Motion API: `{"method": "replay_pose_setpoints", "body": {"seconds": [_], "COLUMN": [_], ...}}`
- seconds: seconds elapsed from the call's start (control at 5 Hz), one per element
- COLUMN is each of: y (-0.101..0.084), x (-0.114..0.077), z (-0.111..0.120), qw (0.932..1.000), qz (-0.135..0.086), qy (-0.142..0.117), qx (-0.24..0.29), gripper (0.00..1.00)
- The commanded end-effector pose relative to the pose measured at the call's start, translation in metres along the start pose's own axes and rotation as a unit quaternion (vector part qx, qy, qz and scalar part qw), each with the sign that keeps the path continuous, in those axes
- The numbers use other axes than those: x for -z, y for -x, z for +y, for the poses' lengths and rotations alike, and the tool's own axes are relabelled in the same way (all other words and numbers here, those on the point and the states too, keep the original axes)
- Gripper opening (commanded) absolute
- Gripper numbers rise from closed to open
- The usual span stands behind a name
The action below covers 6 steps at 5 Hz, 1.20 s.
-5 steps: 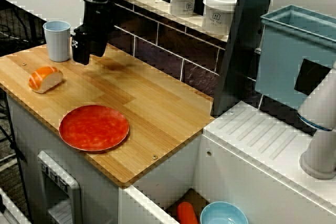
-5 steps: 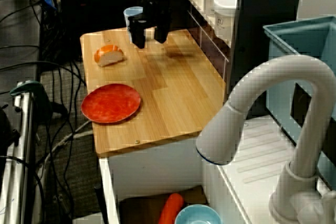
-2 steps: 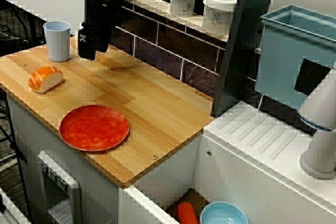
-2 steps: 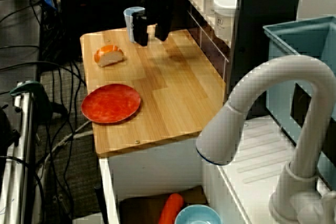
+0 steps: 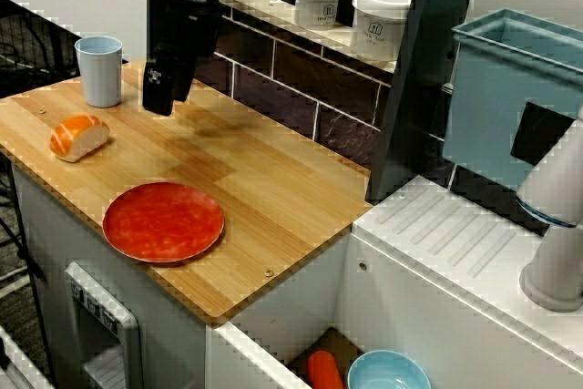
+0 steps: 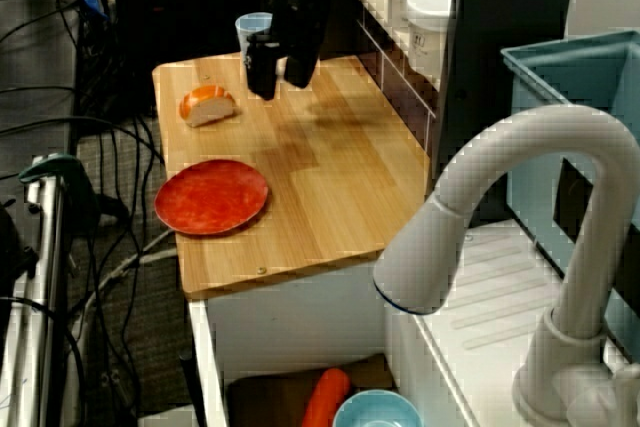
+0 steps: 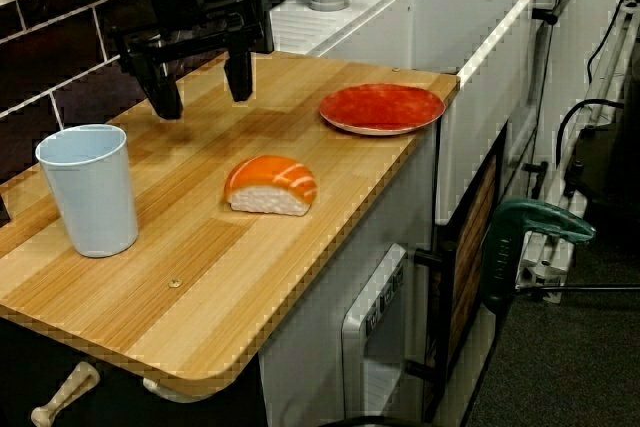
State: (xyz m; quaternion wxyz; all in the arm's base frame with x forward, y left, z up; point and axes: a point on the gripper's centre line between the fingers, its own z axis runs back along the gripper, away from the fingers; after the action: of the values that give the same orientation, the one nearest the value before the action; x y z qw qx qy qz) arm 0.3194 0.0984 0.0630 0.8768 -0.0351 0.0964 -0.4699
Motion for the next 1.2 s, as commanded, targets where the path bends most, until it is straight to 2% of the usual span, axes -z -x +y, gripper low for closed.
{"method": "replay_pose_setpoints", "body": {"seconds": [0.0, 0.2, 0.4, 0.6, 0.8, 1.0], "y": [-0.004, -0.01, -0.019, -0.028, -0.038, -0.039], "x": [-0.028, -0.029, -0.032, -0.029, -0.023, -0.018], "z": [-0.017, -0.026, -0.042, -0.063, -0.073, -0.08], "qw": [0.9969, 0.9923, 0.9864, 0.969, 0.9392, 0.9242], "qz": [-0.01, -0.026, -0.03, -0.044, -0.044, -0.038], "qy": [-0.03, -0.016, -0.026, -0.029, -0.054, -0.073], "qx": [-0.072, -0.12, -0.159, -0.242, -0.336, -0.373], "gripper": [1.0, 1.0, 1.0, 1.0, 1.0, 1.0]}}
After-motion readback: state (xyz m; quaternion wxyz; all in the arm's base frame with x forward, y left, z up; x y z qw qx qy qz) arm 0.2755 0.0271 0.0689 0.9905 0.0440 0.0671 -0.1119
